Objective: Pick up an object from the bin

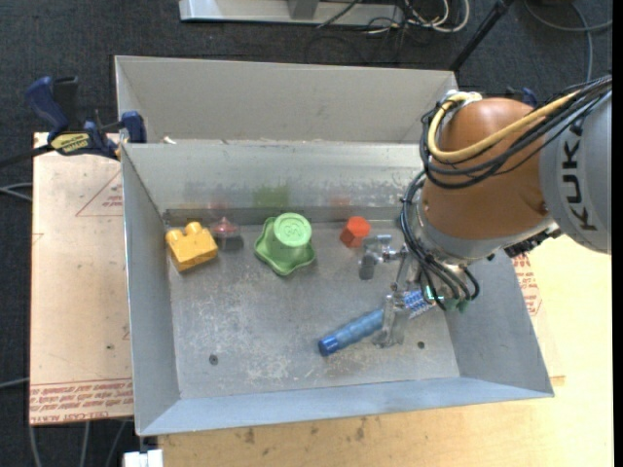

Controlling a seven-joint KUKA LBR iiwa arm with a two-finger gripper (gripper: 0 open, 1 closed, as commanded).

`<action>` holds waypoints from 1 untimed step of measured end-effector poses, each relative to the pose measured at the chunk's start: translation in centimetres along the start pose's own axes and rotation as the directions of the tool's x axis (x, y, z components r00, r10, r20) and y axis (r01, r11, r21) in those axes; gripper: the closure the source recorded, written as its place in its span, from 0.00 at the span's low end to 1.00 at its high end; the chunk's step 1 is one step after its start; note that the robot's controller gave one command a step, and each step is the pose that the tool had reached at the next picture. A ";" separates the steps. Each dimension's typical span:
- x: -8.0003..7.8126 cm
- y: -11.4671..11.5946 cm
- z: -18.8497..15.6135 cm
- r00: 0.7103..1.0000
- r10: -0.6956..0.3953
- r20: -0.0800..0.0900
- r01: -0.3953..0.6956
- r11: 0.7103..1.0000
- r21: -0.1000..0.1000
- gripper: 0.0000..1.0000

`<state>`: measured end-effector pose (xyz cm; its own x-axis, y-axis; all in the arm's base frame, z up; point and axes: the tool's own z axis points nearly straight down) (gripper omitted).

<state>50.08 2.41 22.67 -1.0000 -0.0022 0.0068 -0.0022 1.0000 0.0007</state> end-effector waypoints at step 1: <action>-1.6 -10.2 16.1 0.997 -0.080 0.002 0.080 0.997 0.000 0.00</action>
Offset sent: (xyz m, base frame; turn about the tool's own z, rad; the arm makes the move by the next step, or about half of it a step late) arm 0.0168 -0.1008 -0.1567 -0.0852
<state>51.64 -7.80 6.59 -0.9966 -0.0822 0.0042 -0.0822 0.9966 0.0015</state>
